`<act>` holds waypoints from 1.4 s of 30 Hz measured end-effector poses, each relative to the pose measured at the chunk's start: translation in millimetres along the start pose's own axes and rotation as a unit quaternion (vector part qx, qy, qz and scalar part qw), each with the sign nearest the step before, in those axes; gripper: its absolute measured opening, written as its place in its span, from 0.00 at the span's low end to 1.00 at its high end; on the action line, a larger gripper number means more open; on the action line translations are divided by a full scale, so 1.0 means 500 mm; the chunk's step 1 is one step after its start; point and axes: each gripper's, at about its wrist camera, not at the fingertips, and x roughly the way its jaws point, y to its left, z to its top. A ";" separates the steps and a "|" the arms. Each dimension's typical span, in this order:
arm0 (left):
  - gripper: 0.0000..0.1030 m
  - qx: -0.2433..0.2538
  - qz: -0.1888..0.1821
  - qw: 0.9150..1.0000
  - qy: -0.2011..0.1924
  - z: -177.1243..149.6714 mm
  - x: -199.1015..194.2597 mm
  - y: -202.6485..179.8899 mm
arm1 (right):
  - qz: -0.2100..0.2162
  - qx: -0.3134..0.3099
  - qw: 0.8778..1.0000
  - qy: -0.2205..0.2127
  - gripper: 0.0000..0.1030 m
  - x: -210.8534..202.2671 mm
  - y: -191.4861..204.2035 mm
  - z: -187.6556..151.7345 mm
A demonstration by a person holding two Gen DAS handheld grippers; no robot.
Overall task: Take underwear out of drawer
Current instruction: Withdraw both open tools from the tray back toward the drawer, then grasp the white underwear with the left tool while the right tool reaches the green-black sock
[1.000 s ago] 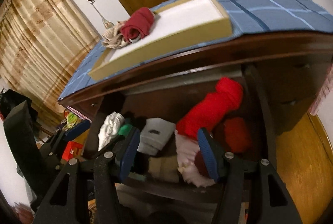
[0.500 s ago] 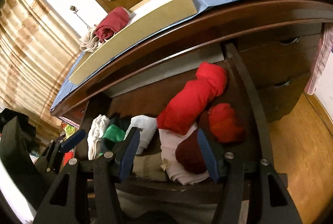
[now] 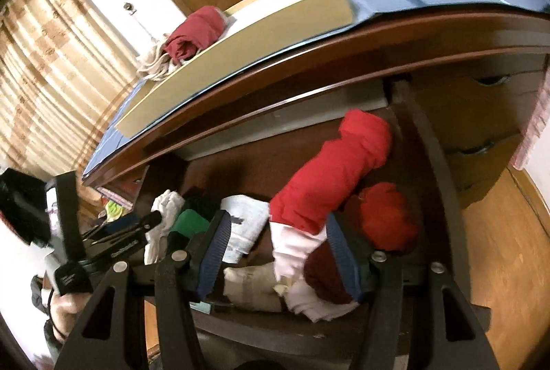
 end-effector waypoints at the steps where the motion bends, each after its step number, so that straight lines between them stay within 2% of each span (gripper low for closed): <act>1: 0.58 0.000 0.002 1.000 0.004 -0.001 0.007 0.003 | 0.005 -0.006 1.000 0.004 0.59 0.006 0.008 0.001; 7: 0.58 0.014 0.014 0.999 0.049 -0.012 0.066 0.003 | 0.021 -0.027 0.999 0.029 0.59 0.045 0.043 0.000; 8: 0.55 0.017 0.015 0.998 0.053 -0.012 0.072 0.002 | 0.023 -0.029 0.999 0.033 0.59 0.051 0.048 -0.002; 13: 0.55 0.023 -0.001 0.997 0.079 -0.002 0.092 0.001 | 0.029 -0.034 0.998 0.046 0.59 0.064 0.067 0.002; 16: 0.54 0.036 -0.004 0.996 0.081 0.002 0.099 -0.002 | 0.033 -0.046 0.997 0.059 0.59 0.076 0.089 0.004; 18: 0.39 0.040 0.003 0.997 0.073 0.000 0.099 0.000 | 0.041 -0.056 0.994 0.080 0.59 0.096 0.109 0.001; 21: 0.29 0.035 -0.005 0.997 0.062 -0.001 0.091 0.007 | 0.061 -0.055 0.989 0.119 0.59 0.131 0.129 -0.009; 24: 0.22 0.010 -0.034 0.999 0.040 -0.001 0.075 0.027 | 0.073 -0.048 0.986 0.143 0.59 0.158 0.144 -0.019; 26: 0.22 -0.008 -0.060 0.998 0.034 -0.004 0.066 0.042 | 0.078 -0.049 0.985 0.148 0.59 0.166 0.150 -0.022; 32: 0.22 -0.029 -0.092 0.995 -0.007 -0.004 0.000 0.065 | 0.085 -0.046 0.982 0.163 0.59 0.185 0.164 -0.026; 36: 0.22 -0.025 -0.086 0.995 -0.037 0.001 -0.053 0.079 | 0.086 -0.057 0.978 0.180 0.59 0.209 0.185 -0.029; 42: 0.22 -0.029 -0.080 0.995 -0.055 -0.003 -0.097 0.103 | 0.081 -0.079 0.971 0.209 0.59 0.257 0.234 -0.039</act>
